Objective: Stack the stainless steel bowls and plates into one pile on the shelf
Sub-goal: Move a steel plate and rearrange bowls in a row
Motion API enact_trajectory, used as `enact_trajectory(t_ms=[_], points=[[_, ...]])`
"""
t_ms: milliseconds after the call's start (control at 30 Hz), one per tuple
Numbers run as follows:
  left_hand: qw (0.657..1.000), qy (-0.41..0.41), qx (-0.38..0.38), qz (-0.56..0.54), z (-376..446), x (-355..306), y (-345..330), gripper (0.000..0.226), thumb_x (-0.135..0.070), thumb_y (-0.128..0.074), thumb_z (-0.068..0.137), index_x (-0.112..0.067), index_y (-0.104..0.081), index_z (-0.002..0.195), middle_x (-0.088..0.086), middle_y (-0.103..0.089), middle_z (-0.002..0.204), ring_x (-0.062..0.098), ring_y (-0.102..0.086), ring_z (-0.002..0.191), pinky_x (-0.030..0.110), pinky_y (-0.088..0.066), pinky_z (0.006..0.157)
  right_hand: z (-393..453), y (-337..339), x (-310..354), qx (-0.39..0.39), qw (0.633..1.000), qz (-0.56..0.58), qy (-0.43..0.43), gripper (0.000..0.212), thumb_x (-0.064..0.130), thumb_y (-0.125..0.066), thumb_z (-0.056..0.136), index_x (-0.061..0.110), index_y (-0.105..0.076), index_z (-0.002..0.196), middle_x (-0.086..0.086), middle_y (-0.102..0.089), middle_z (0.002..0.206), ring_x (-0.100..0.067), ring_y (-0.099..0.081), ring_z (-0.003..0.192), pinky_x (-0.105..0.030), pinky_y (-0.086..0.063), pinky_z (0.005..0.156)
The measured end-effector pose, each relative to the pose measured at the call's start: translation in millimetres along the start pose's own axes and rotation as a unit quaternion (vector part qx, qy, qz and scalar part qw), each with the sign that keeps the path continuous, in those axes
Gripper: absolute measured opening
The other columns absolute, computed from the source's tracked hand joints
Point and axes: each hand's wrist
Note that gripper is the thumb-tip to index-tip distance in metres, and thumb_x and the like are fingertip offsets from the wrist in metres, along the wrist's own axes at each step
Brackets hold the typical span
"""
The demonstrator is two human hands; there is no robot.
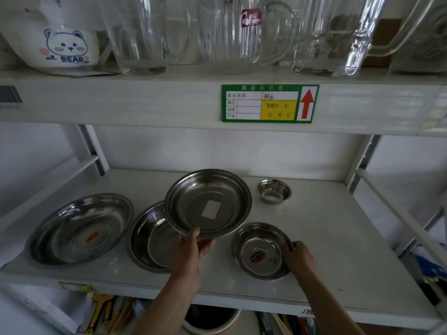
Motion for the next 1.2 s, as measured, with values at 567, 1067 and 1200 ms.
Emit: enact_trajectory(t_ms=[567, 1067, 1200], points=[[1.0, 0.0, 0.014, 0.009, 6.9, 22.3, -5.8, 0.041, -0.013, -0.056, 0.092, -0.012, -0.048, 0.131, 0.02, -0.065, 0.113, 0.028, -0.068, 0.089, 0.03, -0.058, 0.069, -2.5, 15.6, -18.1, -0.01, 0.998, 0.053, 0.018, 0.028, 0.025, -0.051, 0.096, 0.009, -0.063, 0.077, -0.005, -0.059, 0.065, -0.021, -0.053, 0.06, -0.029, -0.038, 0.055], [0.996, 0.053, 0.049, 0.048, -4.4, 65.6, -42.5, 0.041, -0.009, -0.054, 0.093, -0.014, -0.047, 0.133, 0.022, -0.064, 0.112, 0.028, -0.067, 0.088, 0.029, -0.059, 0.065, 8.3, 75.7, -62.0, -0.094, 0.992, 0.081, -0.005, 0.036, 0.028, -0.053, 0.096, 0.01, -0.06, 0.065, -0.01, -0.059, 0.06, -0.026, -0.054, 0.058, -0.029, -0.037, 0.052], [0.995, 0.075, 0.053, 0.048, -8.0, 77.2, -47.5, 0.042, -0.01, -0.054, 0.092, -0.012, -0.047, 0.134, 0.02, -0.066, 0.108, 0.027, -0.068, 0.086, 0.027, -0.06, 0.061, 11.2, 88.5, -75.8, -0.107, 0.991, 0.084, -0.017, 0.039, 0.028, -0.053, 0.096, 0.008, -0.059, 0.064, -0.011, -0.058, 0.057, -0.027, -0.054, 0.056, -0.029, -0.038, 0.052]])
Point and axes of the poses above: each hand's wrist, its own z-axis towards the middle knuckle, its own y-axis out of the back of the hand, x = y × z
